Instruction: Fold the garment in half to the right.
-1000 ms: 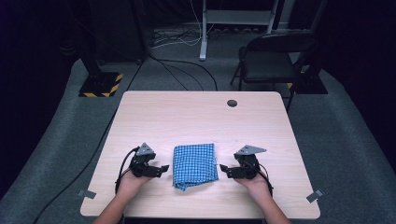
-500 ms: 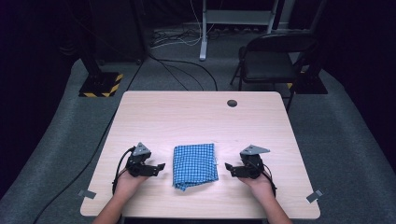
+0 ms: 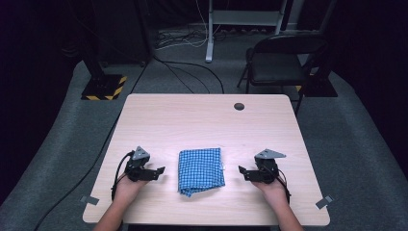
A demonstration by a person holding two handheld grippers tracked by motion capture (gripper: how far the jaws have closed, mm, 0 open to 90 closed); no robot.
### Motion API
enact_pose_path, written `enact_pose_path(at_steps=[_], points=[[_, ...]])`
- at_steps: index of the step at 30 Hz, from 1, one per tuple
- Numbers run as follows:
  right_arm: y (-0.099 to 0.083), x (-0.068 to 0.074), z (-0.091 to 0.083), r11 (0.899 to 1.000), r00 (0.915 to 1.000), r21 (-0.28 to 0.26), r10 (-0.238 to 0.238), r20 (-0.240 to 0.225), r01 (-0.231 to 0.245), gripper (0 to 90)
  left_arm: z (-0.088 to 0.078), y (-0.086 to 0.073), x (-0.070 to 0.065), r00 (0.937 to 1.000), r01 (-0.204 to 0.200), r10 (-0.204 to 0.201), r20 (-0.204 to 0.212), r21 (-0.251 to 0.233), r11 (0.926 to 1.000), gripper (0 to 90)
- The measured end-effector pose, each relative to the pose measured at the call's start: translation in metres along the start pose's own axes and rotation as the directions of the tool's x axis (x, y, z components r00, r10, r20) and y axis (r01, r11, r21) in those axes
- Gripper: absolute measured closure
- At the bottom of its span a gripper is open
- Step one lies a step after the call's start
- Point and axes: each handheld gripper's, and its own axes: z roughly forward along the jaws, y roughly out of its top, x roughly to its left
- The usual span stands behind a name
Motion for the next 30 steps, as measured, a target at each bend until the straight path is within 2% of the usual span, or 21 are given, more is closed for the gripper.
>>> enact_pose_path(at_steps=[7,14,21,30], points=[[-0.002,-0.007,-0.002,1.0,0.9995,0.006,0.005,0.03,-0.005,16.2,-0.002,-0.001,0.007,0.9998,0.02,-0.02,-0.007,-0.009,0.9998,15.3],[-0.004,-0.012,-0.003,1.0,0.9992,0.008,0.024,0.031,-0.024,16.2,-0.008,-0.004,0.017,0.9982,0.055,-0.055,-0.025,-0.018,0.9983,15.2],[-0.005,-0.018,-0.005,0.999,0.9984,0.007,0.037,0.043,-0.037,16.2,-0.012,-0.008,0.027,0.994,0.099,-0.1,-0.045,-0.026,0.9948,15.2],[-0.007,-0.033,-0.013,0.997,0.9945,-0.015,0.079,0.068,-0.078,16.2,-0.016,-0.012,0.038,0.9893,0.132,-0.133,-0.06,-0.026,0.9909,15.2]])
